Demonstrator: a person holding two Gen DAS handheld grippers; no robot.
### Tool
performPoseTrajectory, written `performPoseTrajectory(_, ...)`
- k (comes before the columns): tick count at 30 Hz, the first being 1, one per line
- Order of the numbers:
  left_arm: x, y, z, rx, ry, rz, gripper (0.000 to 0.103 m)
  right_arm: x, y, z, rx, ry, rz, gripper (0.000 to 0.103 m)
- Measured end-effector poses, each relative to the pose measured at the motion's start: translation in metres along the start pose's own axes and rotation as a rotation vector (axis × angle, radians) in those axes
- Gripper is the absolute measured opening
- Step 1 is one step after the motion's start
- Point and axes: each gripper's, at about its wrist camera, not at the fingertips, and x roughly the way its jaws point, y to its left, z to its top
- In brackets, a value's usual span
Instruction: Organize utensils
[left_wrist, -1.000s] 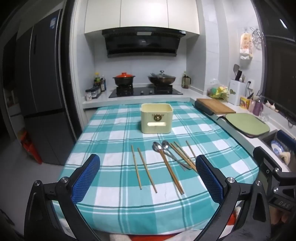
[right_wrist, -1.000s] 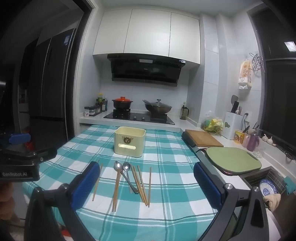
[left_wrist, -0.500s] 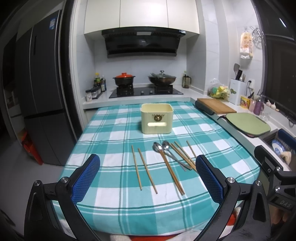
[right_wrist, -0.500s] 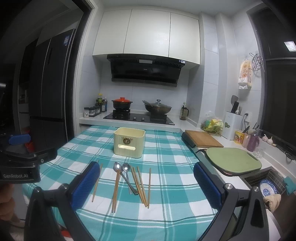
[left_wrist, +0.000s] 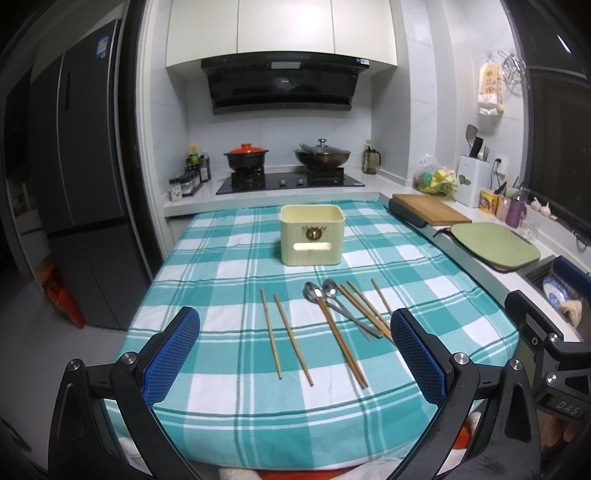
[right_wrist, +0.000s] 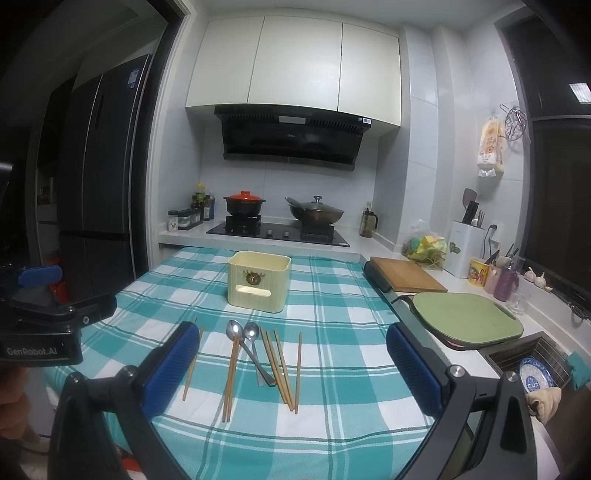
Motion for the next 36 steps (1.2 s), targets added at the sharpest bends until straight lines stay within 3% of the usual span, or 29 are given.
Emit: performPoseTrajectory(36,0.007,-0.008,0.005,0.008,0.016,-0.02,0.103,0.002,-0.004,-0.006,0.008,-0.003,-0.014,0.103)
